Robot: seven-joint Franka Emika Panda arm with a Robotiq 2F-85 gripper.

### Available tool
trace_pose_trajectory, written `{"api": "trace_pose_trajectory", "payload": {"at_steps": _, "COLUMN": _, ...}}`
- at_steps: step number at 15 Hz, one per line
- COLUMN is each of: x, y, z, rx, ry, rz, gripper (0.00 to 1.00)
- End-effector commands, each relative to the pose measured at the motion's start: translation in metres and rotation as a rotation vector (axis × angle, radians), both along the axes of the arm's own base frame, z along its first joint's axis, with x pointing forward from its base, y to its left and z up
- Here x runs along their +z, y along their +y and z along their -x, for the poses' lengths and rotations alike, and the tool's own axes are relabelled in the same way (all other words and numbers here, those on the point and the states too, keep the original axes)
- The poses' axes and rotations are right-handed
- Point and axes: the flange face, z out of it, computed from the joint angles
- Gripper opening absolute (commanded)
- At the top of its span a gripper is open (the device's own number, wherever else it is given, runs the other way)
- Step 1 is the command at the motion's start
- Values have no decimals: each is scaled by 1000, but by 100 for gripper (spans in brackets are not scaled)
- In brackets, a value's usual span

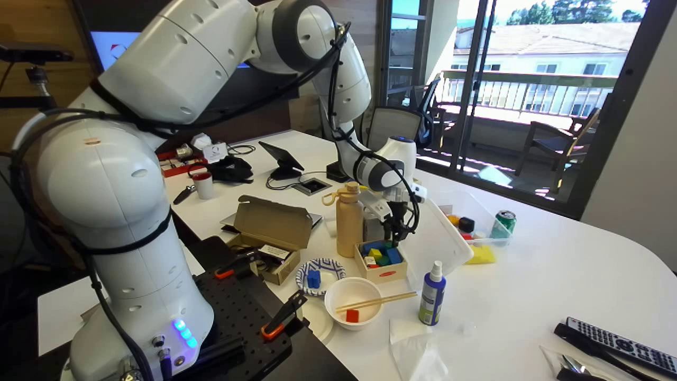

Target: Shift the green block to the white bowl

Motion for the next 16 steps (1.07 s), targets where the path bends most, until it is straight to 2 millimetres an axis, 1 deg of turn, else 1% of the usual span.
{"api": "trace_pose_trajectory", "payload": {"at_steps": 1, "x": 0, "y": 2, "z": -5, "rx": -32, "ry": 16, "rz": -19, "gripper": 42}}
{"api": "trace_pose_trajectory", "payload": {"at_steps": 2, "x": 0, "y": 2, "z": -5, "rx": -32, "ry": 18, "rz": -19, "gripper": 45}}
{"api": "trace_pose_trajectory", "payload": {"at_steps": 7, "x": -1, "y": 1, "z": -2, "rx": -36, "ry": 27, "rz": -18, "gripper": 51}}
{"api": "trace_pose_trajectory", "payload": {"at_steps": 11, "x": -6, "y": 2, "z": -1, "rx": -38, "ry": 32, "rz": -21, "gripper": 42}}
{"api": "trace_pose_trajectory", "payload": {"at_steps": 13, "x": -9, "y": 2, "z": 0, "rx": -39, "ry": 38, "rz": -21, "gripper": 40}}
{"api": "trace_pose_trajectory", "payload": {"at_steps": 16, "x": -14, "y": 2, "z": 1, "rx": -40, "ry": 47, "rz": -19, "gripper": 45}}
